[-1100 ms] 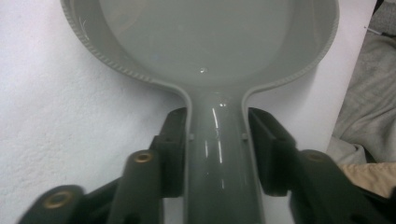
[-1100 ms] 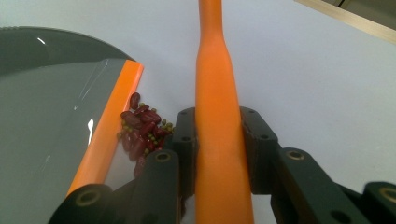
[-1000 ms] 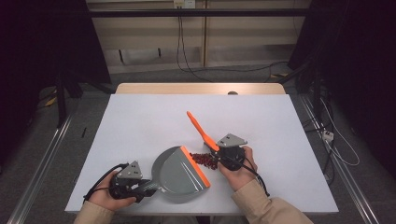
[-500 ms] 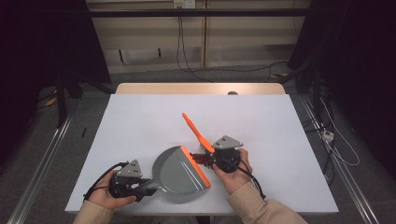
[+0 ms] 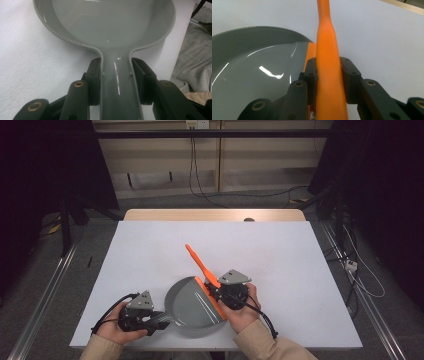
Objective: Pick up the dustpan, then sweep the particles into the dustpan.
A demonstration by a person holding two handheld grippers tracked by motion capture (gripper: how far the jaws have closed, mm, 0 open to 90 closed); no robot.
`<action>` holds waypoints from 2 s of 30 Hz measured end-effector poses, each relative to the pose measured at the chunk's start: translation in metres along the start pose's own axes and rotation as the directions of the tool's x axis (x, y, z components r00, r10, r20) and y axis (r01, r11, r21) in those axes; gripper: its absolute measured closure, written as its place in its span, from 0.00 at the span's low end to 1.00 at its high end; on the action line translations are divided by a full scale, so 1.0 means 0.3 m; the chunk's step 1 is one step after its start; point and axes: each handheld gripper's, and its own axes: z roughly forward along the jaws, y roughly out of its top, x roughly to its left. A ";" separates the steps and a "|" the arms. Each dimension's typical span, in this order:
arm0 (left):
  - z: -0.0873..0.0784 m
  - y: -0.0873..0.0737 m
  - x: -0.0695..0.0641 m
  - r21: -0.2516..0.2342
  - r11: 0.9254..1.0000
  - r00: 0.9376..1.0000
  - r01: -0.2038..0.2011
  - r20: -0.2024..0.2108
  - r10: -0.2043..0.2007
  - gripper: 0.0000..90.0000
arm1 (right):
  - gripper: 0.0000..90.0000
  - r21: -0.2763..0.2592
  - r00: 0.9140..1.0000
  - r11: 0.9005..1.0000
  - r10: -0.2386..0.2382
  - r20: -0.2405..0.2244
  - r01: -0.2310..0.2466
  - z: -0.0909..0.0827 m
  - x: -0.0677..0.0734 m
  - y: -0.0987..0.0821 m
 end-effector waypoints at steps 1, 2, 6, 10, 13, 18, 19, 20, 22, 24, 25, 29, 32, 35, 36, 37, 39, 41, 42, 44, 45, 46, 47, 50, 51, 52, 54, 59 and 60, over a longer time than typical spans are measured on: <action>0.001 0.000 0.001 0.004 1.000 1.000 -0.005 0.002 0.005 0.69 | 0.79 -0.002 1.000 1.000 0.003 0.001 -0.003 -0.001 0.000 -0.001; 0.001 -0.001 0.001 0.005 1.000 1.000 -0.004 0.001 0.004 0.69 | 0.79 -0.003 1.000 1.000 0.004 -0.003 -0.004 -0.001 -0.002 -0.002; 0.007 0.001 0.000 -0.005 1.000 1.000 0.008 0.012 -0.008 0.69 | 0.79 -0.003 1.000 1.000 0.015 -0.012 -0.015 -0.002 -0.001 -0.003; 0.010 0.006 -0.003 0.001 1.000 1.000 0.007 0.003 -0.007 0.69 | 0.78 -0.010 0.999 1.000 0.030 -0.015 -0.030 0.000 0.010 -0.004; 0.011 0.006 0.000 0.003 1.000 1.000 0.003 0.014 -0.003 0.69 | 0.78 -0.016 0.999 0.999 0.045 -0.023 -0.045 0.002 0.018 -0.004; 0.011 0.006 -0.002 -0.001 1.000 1.000 0.014 0.007 -0.014 0.69 | 0.78 -0.018 0.998 0.999 0.045 -0.033 -0.046 0.004 0.036 0.001; 0.010 0.006 -0.001 0.006 1.000 1.000 0.007 0.005 -0.007 0.69 | 0.78 -0.017 0.999 0.999 0.042 -0.031 -0.043 0.005 0.040 0.002; 0.010 0.006 -0.001 0.007 1.000 1.000 0.007 0.004 -0.007 0.69 | 0.78 -0.019 0.999 0.999 0.040 -0.028 -0.041 0.006 0.042 0.002; 0.011 0.005 -0.001 0.007 1.000 1.000 0.007 0.005 -0.007 0.69 | 0.78 -0.020 0.999 0.999 0.040 -0.025 -0.040 0.006 0.046 0.003; 0.012 0.006 -0.002 0.007 1.000 1.000 0.015 0.012 -0.015 0.69 | 0.78 -0.022 0.999 0.999 0.045 -0.029 -0.045 0.005 0.048 0.003; 0.013 0.005 -0.001 0.006 1.000 1.000 0.016 0.014 -0.016 0.69 | 0.78 -0.024 0.999 0.999 0.045 -0.027 -0.045 0.004 0.049 0.002; 0.010 0.005 0.000 0.017 1.000 1.000 0.012 0.011 -0.012 0.69 | 0.78 -0.027 0.998 0.998 0.051 -0.031 -0.052 0.004 0.054 0.002; 0.011 0.005 -0.002 0.013 1.000 1.000 0.016 0.009 -0.016 0.69 | 0.78 -0.026 0.998 0.998 0.051 -0.034 -0.052 0.004 0.059 0.004; 0.014 0.003 0.000 0.009 1.000 1.000 0.013 0.012 -0.013 0.69 | 0.79 -0.037 0.998 0.998 0.052 -0.043 -0.054 0.002 0.065 0.009; 0.015 0.002 0.002 0.013 1.000 1.000 0.010 0.014 -0.010 0.69 | 0.79 -0.040 0.998 0.998 0.051 -0.044 -0.053 0.001 0.071 0.012; 0.015 0.001 0.002 0.013 1.000 1.000 0.011 0.014 -0.011 0.69 | 0.79 -0.045 0.998 0.998 0.044 -0.052 -0.046 0.002 0.078 0.016; 0.016 -0.001 0.002 0.011 1.000 1.000 0.013 0.013 -0.013 0.69 | 0.79 -0.052 0.997 0.998 0.042 -0.060 -0.045 0.001 0.088 0.025; 0.014 0.000 0.002 0.008 1.000 1.000 0.012 0.010 -0.012 0.69 | 0.79 -0.057 0.996 0.997 0.048 -0.076 -0.053 0.003 0.095 0.034; 0.014 0.000 0.001 0.003 1.000 1.000 0.017 0.011 -0.017 0.69 | 0.79 -0.056 0.995 0.997 0.049 -0.084 -0.054 0.006 0.095 0.037; 0.014 -0.001 0.001 0.001 1.000 1.000 0.018 0.010 -0.018 0.69 | 0.79 -0.065 0.995 0.996 0.054 -0.079 -0.059 0.008 0.088 0.039; 0.014 -0.002 0.004 0.010 1.000 1.000 0.014 0.010 -0.014 0.69 | 0.79 -0.065 0.993 0.995 0.069 -0.095 -0.075 0.006 0.081 0.040; 0.016 -0.003 0.004 0.006 1.000 1.000 0.018 0.010 -0.018 0.69 | 0.79 -0.071 0.991 0.993 0.085 -0.104 -0.093 0.004 0.074 0.040; 0.017 -0.004 0.006 0.006 1.000 1.000 0.019 0.010 -0.019 0.69 | 0.79 -0.075 0.991 0.993 0.083 -0.103 -0.091 0.001 0.071 0.042; 0.019 -0.005 0.007 0.010 1.000 1.000 0.020 0.008 -0.020 0.69 | 0.79 -0.084 0.991 0.993 0.076 -0.111 -0.086 -0.008 0.061 0.049; 0.019 -0.005 0.007 0.010 1.000 1.000 0.020 0.007 -0.020 0.69 | 0.79 -0.085 0.991 0.993 0.069 -0.112 -0.079 -0.010 0.058 0.051; 0.019 -0.005 0.007 0.011 1.000 1.000 0.020 0.007 -0.020 0.69 | 0.79 -0.089 0.990 0.993 0.070 -0.122 -0.081 -0.013 0.055 0.054; 0.019 -0.005 0.009 0.014 1.000 1.000 0.020 0.004 -0.020 0.69 | 0.79 -0.094 0.985 0.990 0.093 -0.143 -0.107 -0.021 0.050 0.060; 0.020 -0.007 0.009 0.007 1.000 1.000 0.024 0.005 -0.024 0.69 | 0.79 -0.117 0.985 0.988 0.087 -0.147 -0.105 -0.039 0.020 0.072; 0.020 -0.007 0.009 0.007 1.000 1.000 0.023 0.005 -0.023 0.69 | 0.79 -0.118 0.984 0.986 0.101 -0.147 -0.118 -0.046 0.004 0.076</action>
